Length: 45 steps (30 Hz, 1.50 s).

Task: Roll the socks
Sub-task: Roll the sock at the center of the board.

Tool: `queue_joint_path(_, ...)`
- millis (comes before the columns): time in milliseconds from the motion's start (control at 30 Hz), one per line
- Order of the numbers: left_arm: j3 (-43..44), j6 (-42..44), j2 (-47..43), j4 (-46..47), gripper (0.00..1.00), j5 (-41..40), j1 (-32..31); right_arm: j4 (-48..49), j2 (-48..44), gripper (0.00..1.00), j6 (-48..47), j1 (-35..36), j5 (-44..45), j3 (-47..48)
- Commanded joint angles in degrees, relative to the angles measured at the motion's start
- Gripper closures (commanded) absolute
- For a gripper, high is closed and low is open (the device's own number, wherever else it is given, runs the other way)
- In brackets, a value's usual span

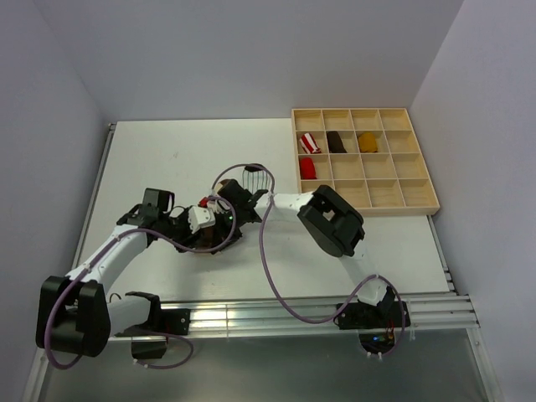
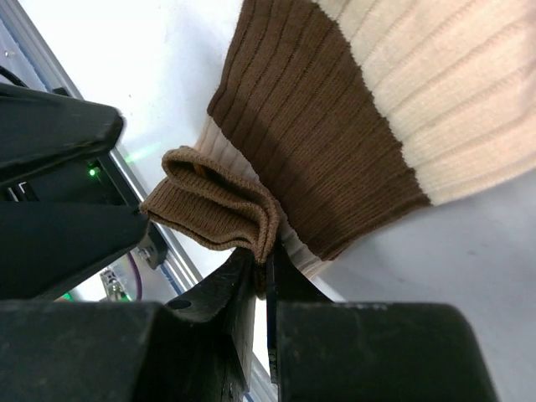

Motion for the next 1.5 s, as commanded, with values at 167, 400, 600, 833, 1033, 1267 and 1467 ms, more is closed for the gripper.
queue_joint_path(167, 1.7, 2.7, 2.8, -1.9, 0.46, 3.4, -0.7, -2.0, 0.6, 1.00, 0.2, -1.5, -0.1, 0.3)
queue_joint_path(400, 2.6, 2.5, 4.8, -2.2, 0.48, 4.9, -0.7, -2.0, 1.4, 1.00, 0.1, -1.5, -0.1, 0.5)
queue_joint_path(600, 3.6, 2.6, 2.4, -4.8, 0.47, 7.3, -0.7, -2.0, 1.5, 1.00, -0.3, -1.5, -0.1, 0.3)
queue_joint_path(833, 5.0, 3.0, 5.3, -6.9, 0.47, 8.4, -0.7, -1.7, 1.6, 1.00, -0.4, -1.5, 0.2, -0.4)
queue_joint_path(1033, 4.8, 2.1, 6.5, -5.2, 0.47, 6.8, -0.8, -1.4, 1.9, 1.00, -0.4, -1.5, 0.1, -0.7)
queue_joint_path(1267, 4.6, 2.1, 9.5, -3.6, 0.48, 6.5, -0.8, -1.4, 2.5, 1.00, -0.3, -1.5, -0.4, 0.0)
queue_joint_path(1467, 4.4, -0.7, 10.8, 0.5, 0.50, 5.5, -0.8, -1.9, 2.9, 1.00, -0.7, -1.6, -0.4, 0.3)
